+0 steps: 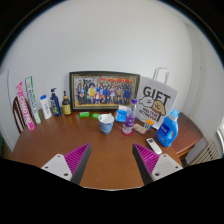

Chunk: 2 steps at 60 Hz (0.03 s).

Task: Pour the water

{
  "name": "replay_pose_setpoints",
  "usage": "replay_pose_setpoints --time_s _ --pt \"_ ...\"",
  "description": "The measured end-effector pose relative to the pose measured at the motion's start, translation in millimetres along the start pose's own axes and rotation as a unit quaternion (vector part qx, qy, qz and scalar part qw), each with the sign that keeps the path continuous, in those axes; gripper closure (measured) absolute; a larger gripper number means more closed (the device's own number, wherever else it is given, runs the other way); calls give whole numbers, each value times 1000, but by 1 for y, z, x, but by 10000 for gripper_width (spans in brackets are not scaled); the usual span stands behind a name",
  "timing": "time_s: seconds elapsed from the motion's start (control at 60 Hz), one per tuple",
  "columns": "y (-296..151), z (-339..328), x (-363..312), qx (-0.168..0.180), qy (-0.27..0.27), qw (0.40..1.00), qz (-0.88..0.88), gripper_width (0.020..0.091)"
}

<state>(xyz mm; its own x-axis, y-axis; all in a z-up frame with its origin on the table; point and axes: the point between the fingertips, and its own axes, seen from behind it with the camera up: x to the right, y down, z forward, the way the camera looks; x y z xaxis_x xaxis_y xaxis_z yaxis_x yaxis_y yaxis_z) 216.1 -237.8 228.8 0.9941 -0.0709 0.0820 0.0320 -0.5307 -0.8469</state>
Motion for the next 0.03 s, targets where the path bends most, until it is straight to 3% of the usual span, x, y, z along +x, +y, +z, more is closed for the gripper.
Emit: replay_pose_setpoints --time_s 0.033 --pt "0 -1 1 -1 -1 1000 0 247"
